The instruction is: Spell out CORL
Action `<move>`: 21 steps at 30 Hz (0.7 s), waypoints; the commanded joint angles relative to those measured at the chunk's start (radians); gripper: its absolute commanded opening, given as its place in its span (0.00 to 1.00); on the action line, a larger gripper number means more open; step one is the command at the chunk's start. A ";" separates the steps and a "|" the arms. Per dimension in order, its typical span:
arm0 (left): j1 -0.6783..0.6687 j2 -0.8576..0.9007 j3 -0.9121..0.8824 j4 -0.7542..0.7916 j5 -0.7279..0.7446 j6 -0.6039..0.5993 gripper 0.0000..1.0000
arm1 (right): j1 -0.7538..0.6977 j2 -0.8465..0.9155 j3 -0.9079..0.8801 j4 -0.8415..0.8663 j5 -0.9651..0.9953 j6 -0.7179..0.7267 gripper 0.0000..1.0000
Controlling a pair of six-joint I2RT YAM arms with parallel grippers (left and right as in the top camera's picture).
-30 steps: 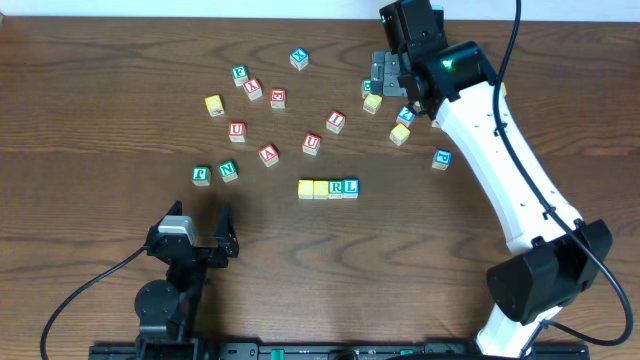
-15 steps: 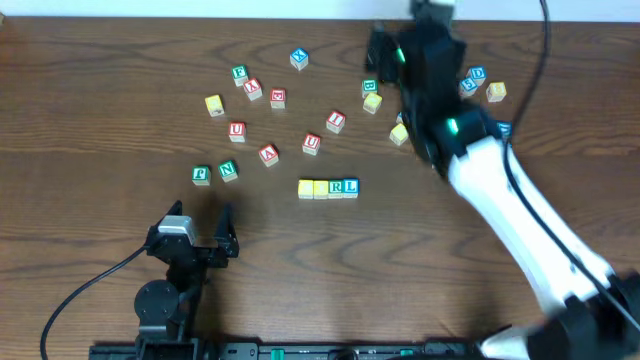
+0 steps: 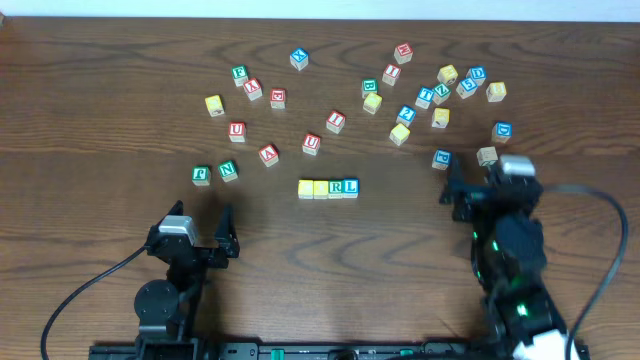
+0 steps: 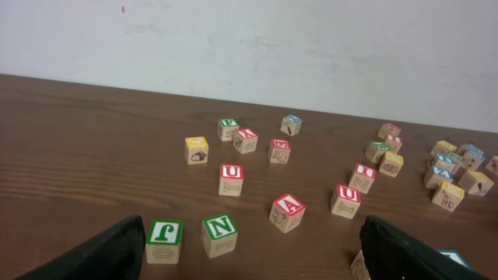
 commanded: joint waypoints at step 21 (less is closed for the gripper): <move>0.005 -0.006 -0.012 -0.041 0.036 0.003 0.87 | -0.224 -0.658 -0.316 -0.222 -0.231 -0.140 0.99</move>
